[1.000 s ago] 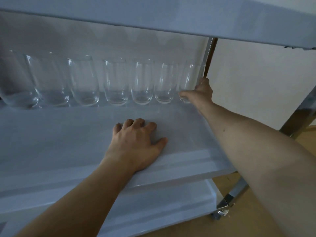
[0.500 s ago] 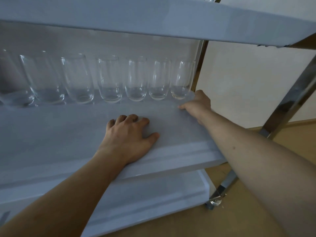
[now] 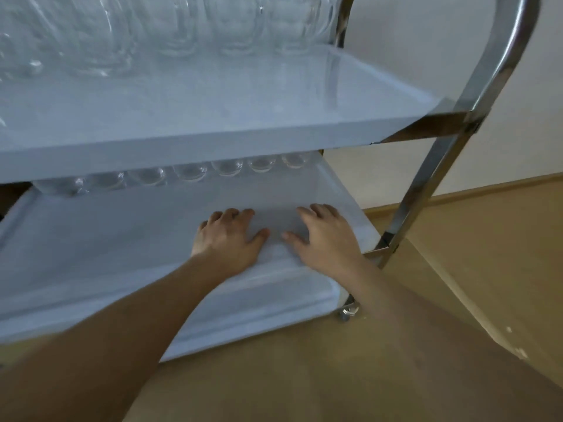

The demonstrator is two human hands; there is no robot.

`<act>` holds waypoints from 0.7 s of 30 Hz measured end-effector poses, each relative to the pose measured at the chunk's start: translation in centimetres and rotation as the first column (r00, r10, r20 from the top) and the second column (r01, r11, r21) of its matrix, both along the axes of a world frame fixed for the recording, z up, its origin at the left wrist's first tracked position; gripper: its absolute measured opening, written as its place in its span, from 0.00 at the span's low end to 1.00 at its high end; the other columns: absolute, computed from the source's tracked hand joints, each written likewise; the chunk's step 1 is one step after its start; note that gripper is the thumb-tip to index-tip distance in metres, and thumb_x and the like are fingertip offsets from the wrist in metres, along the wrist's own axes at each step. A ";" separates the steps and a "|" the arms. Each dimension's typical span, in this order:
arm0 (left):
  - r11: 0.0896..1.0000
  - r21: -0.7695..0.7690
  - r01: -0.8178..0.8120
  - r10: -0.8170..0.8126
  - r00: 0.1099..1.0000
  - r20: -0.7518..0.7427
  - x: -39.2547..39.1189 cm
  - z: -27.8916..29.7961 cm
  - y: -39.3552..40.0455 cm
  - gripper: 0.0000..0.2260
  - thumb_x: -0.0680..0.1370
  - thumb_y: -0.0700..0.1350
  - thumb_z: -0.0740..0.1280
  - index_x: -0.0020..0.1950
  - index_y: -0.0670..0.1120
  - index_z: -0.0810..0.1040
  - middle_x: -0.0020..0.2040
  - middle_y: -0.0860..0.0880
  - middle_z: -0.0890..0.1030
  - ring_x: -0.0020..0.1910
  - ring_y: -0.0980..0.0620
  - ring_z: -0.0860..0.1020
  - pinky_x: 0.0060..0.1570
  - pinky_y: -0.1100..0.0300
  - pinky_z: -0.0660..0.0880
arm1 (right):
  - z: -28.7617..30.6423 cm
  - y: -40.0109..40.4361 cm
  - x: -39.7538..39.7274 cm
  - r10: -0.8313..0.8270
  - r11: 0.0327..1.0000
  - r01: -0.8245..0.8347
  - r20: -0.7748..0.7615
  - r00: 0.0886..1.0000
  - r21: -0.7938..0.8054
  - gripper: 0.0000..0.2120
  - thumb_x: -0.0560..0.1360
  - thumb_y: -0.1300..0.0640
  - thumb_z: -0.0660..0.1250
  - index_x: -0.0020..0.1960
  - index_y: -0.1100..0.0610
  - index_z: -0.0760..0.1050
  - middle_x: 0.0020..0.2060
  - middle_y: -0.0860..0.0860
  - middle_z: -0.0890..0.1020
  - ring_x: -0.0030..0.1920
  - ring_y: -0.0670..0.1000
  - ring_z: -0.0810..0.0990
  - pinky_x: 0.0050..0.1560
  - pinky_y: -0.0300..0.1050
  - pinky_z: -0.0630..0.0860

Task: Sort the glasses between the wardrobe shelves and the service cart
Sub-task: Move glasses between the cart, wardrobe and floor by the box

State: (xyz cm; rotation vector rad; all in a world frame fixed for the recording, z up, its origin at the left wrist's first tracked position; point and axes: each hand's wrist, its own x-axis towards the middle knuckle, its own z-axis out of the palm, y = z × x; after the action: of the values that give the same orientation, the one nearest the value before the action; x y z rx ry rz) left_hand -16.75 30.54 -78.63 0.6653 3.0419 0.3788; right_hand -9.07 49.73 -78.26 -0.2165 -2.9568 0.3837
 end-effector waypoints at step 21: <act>0.935 0.004 0.356 -0.346 0.908 0.237 20.9 39.4 7.5 0.28 0.78 0.59 0.66 0.75 0.50 0.67 0.73 0.48 0.70 0.72 0.44 0.65 0.66 0.50 0.67 | 36.8 3.2 25.3 -0.274 0.927 0.336 0.310 0.911 -0.166 0.30 0.78 0.43 0.67 0.77 0.49 0.64 0.70 0.52 0.71 0.72 0.57 0.66 0.73 0.53 0.62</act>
State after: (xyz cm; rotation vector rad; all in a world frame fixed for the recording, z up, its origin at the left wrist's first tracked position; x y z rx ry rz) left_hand 4.18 38.06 -39.25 1.0594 2.6284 0.3567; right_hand 16.19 52.94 -41.48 -0.8176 -3.0701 0.6808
